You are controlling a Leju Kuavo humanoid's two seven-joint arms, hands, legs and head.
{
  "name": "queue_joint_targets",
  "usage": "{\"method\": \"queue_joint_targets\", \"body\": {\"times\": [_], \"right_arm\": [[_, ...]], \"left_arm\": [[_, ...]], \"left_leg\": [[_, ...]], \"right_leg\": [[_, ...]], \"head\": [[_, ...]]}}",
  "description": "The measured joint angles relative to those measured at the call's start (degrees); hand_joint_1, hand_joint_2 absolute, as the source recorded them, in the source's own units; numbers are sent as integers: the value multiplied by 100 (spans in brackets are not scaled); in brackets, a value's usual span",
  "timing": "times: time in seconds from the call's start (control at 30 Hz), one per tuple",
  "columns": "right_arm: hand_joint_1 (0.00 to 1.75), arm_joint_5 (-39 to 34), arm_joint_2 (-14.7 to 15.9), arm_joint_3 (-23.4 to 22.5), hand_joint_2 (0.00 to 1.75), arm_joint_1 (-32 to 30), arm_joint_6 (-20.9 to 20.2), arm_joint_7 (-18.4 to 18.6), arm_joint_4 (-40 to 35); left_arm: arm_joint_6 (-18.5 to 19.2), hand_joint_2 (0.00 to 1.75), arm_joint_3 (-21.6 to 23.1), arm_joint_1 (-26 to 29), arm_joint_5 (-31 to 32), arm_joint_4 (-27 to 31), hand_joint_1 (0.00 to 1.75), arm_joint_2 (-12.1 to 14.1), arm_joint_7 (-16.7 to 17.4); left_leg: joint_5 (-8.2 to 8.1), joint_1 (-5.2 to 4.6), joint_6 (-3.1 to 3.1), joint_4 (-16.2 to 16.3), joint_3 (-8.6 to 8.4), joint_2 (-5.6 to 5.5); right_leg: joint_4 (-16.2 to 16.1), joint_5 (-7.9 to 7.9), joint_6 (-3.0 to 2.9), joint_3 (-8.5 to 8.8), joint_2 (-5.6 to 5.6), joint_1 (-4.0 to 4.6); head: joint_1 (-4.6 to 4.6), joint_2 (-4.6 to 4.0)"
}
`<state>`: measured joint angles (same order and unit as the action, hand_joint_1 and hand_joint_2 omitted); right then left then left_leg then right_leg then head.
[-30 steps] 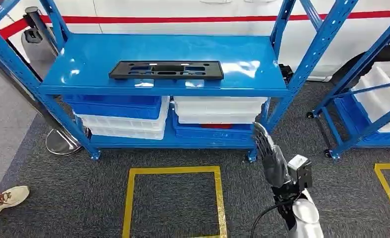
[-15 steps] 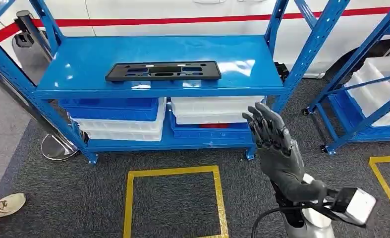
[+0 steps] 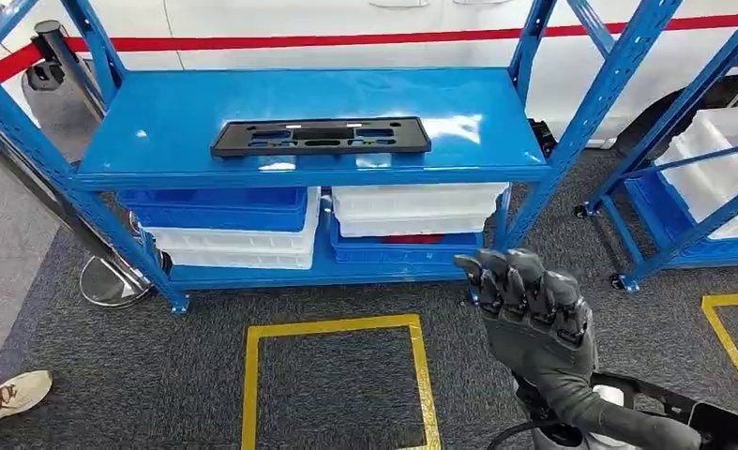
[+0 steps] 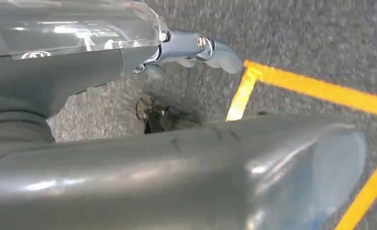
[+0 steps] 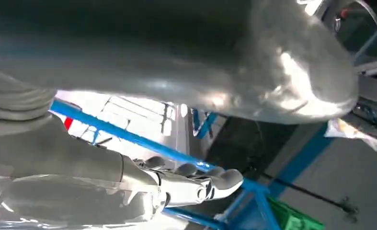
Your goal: Take the parts from the cabinet and place them on the table.
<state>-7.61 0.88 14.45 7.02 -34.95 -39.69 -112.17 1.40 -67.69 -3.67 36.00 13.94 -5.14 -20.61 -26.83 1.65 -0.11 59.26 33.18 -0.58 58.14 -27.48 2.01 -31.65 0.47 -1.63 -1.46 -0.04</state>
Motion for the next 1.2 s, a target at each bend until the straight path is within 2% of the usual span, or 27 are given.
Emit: {"method": "queue_joint_targets", "body": {"times": [0.03, 0.07, 0.13, 0.17, 0.2, 0.23, 0.27, 0.33, 0.37, 0.4, 0.5, 0.53, 0.57, 0.6, 0.67, 0.7, 0.73, 0.77, 0.83, 0.87, 0.9, 0.93, 1.0, 1.07, 1.1, 1.17, 1.2], "right_arm": [[0, 13, 60, 22, 0, -1, 46, 0, 4], [0, 28, 107, 37, 0, 0, 76, 0, 13], [0, 39, 175, 57, 0, -12, 107, 0, 37], [0, 41, 205, 66, 0, -19, 107, 0, 59], [0, 44, 233, 76, 0, -30, 109, 0, 85], [0, 44, 255, 91, 0, -39, 124, 2, 113], [0, 48, 275, 109, 0, -39, 151, 11, 140], [0, 109, 288, 146, 0, -25, 236, 103, 206], [0, 151, 288, 171, 0, -11, 293, 184, 245], [0, 212, 288, 221, 0, 11, 379, 312, 308], [0, 359, 271, 376, 0, 114, 662, 571, 642], [0, 398, 238, 411, 0, 162, 772, 590, 748], [0, 411, 212, 452, 0, 239, 850, 612, 870], [0, 413, 174, 503, 0, 316, 914, 641, 991], [0, 404, 148, 564, 0, 352, 1027, 621, 1199], [0, 393, 148, 577, 0, 350, 1051, 612, 1257], [0, 393, 148, 597, 0, 350, 1062, 597, 1309], [0, 391, 148, 616, 0, 346, 1069, 566, 1353], [0, 378, 148, 640, 0, 347, 1086, 522, 1397], [0, 374, 148, 642, 0, 344, 1088, 520, 1414], [0, 365, 148, 642, 0, 346, 1097, 516, 1434], [0, 361, 148, 649, 0, 335, 1106, 516, 1440], [0, 358, 148, 653, 0, 322, 1108, 498, 1451], [0, 358, 148, 658, 0, 319, 1108, 483, 1456], [0, 358, 148, 658, 0, 321, 1108, 472, 1458], [0, 358, 148, 667, 0, 294, 1110, 459, 1484], [0, 363, 151, 673, 0, 276, 1117, 452, 1501]], "left_arm": [[0, 0, -13, -3, 2, 2, 0, 0, -2], [0, 0, -26, -3, 4, 2, 0, 0, -7], [0, 0, -37, -1, 4, 0, 0, 0, -9], [2, 0, -41, -1, 7, 0, 0, 0, -9], [4, 0, -42, -1, 7, 0, 0, 0, -9], [4, 0, -44, 0, 7, 0, 0, 0, -7], [4, 0, -44, 0, 9, 0, 0, 0, -7], [13, 0, -44, 0, 24, 0, 0, -7, -7], [15, 0, -44, 3, 24, -18, 0, -44, -4], [17, 0, -46, -7, 24, -20, 0, -33, -4], [28, 0, -48, -26, 66, -22, 0, -33, 7], [28, 0, -48, -31, 70, -22, 0, -28, 7], [28, 0, -48, -32, 77, -22, 0, -28, 4], [28, 0, -50, -42, 79, -22, 0, -31, 7], [15, 0, -59, -41, 88, -22, 0, -33, 7], [13, 0, -63, -28, 85, -22, 0, -33, 7], [13, 0, -68, -7, 85, -22, 0, -33, 7], [11, 0, -68, 6, 85, -22, 0, -29, 7], [9, 0, -72, 7, 85, -22, 0, -22, 7], [9, 0, -74, 8, 85, -22, 0, -20, 7], [9, 0, -76, 5, 85, -26, 0, -24, 4], [11, 0, -74, 3, 90, -26, 0, -24, 5], [13, 0, -76, 21, 90, -26, 0, -24, 7], [13, 0, -76, 24, 90, -26, 0, -26, 7], [13, 0, -76, 22, 85, -24, 0, -26, 7], [13, 0, -76, 22, 85, -26, 0, -26, 13], [15, 0, -76, 24, 83, -26, 0, -26, 63]], "left_leg": [[11, 9, 47, -17, -18, 8], [3, 3, 87, -21, -24, 11], [-9, -28, 128, -20, -23, 18], [-19, -53, 143, -19, -25, 21], [-28, -77, 157, -18, -37, 20], [-41, -98, 175, -18, -60, 18], [-60, -120, 186, -18, -91, 9], [-107, -162, 189, -22, -173, -2], [-120, -158, 185, -30, -180, 2], [-133, -181, 152, -27, -164, -1], [-130, -152, 50, -97, -193, 21], [-178, -172, 24, -66, -215, 24], [-233, -166, -12, 54, -187, 24], [-397, -151, -46, 361, -28, 21], [-765, -107, -114, 1285, 500, 23], [-807, -90, -141, 1568, 687, 25], [-694, -74, -165, 1583, 744, 25], [-471, -54, -183, 1343, 667, 26], [121, -22, -211, 389, 269, 31], [174, -12, -208, 63, 123, 35], [97, -52, -160, -25, 65, 25], [96, -47, -64, 12, 102, 20], [84, -78, 8, 13, 110, 20], [99, -40, 91, -36, 72, 24], [86, -40, 134, -38, 68, 28], [64, -54, 165, -38, 59, 28], [52, -61, 177, -37, 50, 27]], "right_leg": [[54, -53, 20, -6, -15, -16], [289, -198, 23, -114, -38, -17], [1175, -613, 32, -577, -40, -3], [1623, -747, 27, -834, -40, 4], [1863, -747, 10, -993, -40, 16], [1810, -614, -21, -1010, -40, 36], [1510, -363, -73, -904, -39, 58], [486, 232, -249, -457, -36, 153], [263, 207, -339, -349, -40, 192], [125, 196, -346, -318, -61, 205], [66, 192, -358, -297, -21, 232], [-76, 247, -330, -192, -42, 119], [-150, 248, -330, -122, -42, 133], [-160, 242, -361, -94, -53, 127], [-152, 212, -362, -79, -65, 130], [-145, 197, -357, -72, -69, 128], [-135, 176, -349, -57, -65, 121], [-117, 147, -327, -35, -56, 110], [-55, 62, -271, 19, -47, 83], [-15, 12, -230, 28, -50, 80], [48, -22, -182, -6, -39, 120], [34, -14, -165, -21, -39, 123], [3, -10, -127, -9, -40, 117], [134, -114, -63, -41, -44, 87], [448, -291, -42, -202, -45, 86], [1398, -688, -8, -717, -45, 82], [1781, -777, -6, -953, -45, 83]], "head": [[11, 0], [9, 0], [9, 0], [11, 0], [9, 0], [11, 0], [11, 0], [11, 0], [-2, 0], [4, 0], [11, 0], [13, 0], [7, 0], [0, 0], [4, 0], [2, 0], [2, 0], [0, 0], [2, 0], [2, 0], [-13, 0], [-2, 0], [9, 0], [15, 0], [15, 0], [15, 0], [15, 0]]}}
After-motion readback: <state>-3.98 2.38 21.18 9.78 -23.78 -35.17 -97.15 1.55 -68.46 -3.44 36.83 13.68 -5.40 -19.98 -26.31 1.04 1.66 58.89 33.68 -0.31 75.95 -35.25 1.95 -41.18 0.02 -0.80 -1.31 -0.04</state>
